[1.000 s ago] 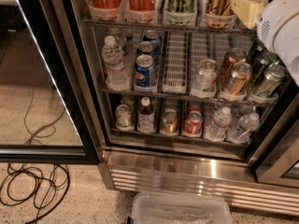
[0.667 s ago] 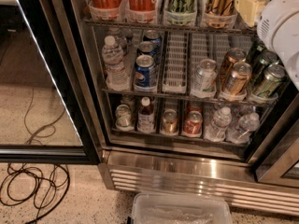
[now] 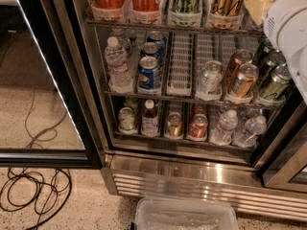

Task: Pick blue plastic bottle from top shelf of fridge

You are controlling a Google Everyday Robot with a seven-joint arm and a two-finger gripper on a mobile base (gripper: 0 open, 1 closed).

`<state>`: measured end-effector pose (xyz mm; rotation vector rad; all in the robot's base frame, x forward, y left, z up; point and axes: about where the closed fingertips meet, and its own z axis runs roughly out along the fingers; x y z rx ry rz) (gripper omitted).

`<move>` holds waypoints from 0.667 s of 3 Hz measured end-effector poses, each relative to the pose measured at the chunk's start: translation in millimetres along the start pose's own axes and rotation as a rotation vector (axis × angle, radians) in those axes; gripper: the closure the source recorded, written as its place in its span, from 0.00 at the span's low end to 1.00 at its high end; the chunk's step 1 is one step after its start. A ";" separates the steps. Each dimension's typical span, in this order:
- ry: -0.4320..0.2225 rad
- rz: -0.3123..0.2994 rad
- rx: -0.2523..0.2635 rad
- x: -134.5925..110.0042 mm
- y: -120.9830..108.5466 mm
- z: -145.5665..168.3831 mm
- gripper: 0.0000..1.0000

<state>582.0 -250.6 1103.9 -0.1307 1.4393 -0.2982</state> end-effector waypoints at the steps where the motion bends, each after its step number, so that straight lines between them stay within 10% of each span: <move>1: 0.000 -0.004 0.010 -1.4 1.1 3.0 0.34; 2: 0.000 -0.008 0.021 -0.8 0.5 7.4 0.34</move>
Offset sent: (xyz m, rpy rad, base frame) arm 0.0136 -0.0030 0.0005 -0.0078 -0.0049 -0.0386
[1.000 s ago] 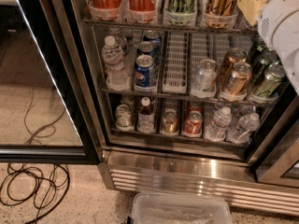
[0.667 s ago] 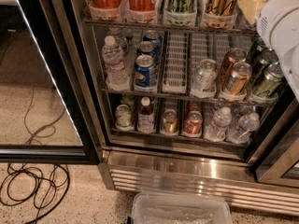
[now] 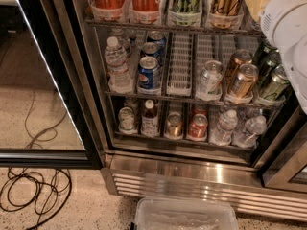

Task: Pick blue plastic bottle from top shelf of fridge

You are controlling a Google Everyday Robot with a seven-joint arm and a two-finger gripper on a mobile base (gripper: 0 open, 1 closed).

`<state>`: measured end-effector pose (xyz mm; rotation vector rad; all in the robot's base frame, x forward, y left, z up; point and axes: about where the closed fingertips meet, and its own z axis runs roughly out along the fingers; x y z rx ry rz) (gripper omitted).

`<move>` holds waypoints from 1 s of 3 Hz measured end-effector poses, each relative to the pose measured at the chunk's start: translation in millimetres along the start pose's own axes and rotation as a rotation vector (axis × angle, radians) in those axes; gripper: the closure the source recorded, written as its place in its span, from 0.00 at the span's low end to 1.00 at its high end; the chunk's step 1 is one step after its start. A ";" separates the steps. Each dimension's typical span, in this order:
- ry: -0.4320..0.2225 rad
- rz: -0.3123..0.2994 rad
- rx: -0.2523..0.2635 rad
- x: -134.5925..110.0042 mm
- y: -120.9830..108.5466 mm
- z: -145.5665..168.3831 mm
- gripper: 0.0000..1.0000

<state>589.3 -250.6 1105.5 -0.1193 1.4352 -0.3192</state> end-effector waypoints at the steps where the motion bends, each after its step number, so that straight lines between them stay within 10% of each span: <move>1: -0.004 0.015 0.004 -0.3 -0.7 6.6 0.34; 3: -0.016 0.024 0.035 -0.5 -9.5 17.3 0.40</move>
Offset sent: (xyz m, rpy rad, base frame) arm 0.0219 -0.0104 -0.0003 0.0373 -0.0164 -0.0147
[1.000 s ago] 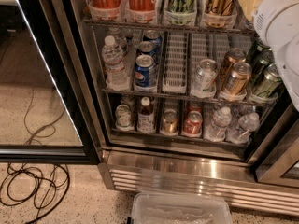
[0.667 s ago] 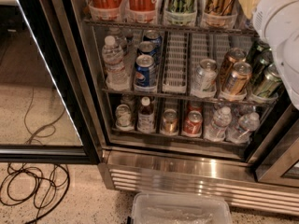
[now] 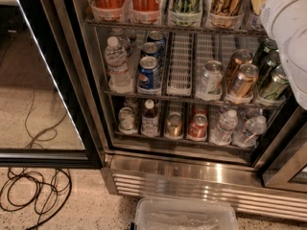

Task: Pick blue plastic bottle from top shelf of fridge

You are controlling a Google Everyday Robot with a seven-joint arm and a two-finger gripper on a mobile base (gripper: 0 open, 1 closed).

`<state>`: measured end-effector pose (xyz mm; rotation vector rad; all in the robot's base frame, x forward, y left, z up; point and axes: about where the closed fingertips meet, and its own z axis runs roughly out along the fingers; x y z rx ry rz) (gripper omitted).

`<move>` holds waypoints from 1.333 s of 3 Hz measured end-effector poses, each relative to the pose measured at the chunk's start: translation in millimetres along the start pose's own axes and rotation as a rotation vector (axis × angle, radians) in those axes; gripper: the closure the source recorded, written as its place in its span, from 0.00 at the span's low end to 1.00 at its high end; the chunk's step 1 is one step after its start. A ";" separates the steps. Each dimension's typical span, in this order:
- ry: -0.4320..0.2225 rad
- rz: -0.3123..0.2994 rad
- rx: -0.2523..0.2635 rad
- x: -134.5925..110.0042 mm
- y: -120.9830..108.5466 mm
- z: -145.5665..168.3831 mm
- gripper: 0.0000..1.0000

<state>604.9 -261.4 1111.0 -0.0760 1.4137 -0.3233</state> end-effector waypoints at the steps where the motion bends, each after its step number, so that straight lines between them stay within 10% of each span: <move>1: -0.001 0.000 0.027 1.8 -8.1 2.4 0.40; 4: 0.041 -0.009 0.077 26.4 -26.3 16.3 0.39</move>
Offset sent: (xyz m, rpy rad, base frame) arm 0.0099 -0.0300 -0.0137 0.0154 0.0084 -0.0803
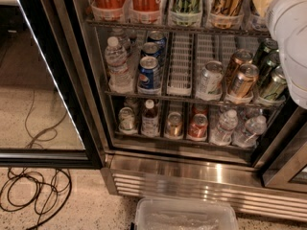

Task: Pick blue plastic bottle from top shelf of fridge

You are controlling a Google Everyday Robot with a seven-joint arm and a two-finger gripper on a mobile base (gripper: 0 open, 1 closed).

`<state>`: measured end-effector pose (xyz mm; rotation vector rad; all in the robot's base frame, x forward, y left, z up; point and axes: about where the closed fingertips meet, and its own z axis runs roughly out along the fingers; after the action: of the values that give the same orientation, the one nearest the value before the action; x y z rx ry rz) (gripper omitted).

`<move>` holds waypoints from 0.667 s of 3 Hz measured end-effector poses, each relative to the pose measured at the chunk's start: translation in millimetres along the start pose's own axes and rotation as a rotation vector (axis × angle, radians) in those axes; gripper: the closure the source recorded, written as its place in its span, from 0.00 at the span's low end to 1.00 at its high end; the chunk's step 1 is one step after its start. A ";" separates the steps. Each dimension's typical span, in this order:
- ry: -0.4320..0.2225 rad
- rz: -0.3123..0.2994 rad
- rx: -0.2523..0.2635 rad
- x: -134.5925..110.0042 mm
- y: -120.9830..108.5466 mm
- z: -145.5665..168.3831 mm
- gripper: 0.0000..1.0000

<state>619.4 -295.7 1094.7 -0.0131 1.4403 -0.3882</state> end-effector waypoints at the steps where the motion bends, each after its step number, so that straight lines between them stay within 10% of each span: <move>1: 0.000 0.000 0.000 0.1 0.1 0.1 0.58; 2: 0.000 0.000 0.000 0.0 0.2 0.0 0.81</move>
Offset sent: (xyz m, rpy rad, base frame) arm 0.0001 0.0000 -0.0001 0.0000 0.0000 0.0000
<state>619.5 -295.5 1094.7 -0.0131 1.4403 -0.3881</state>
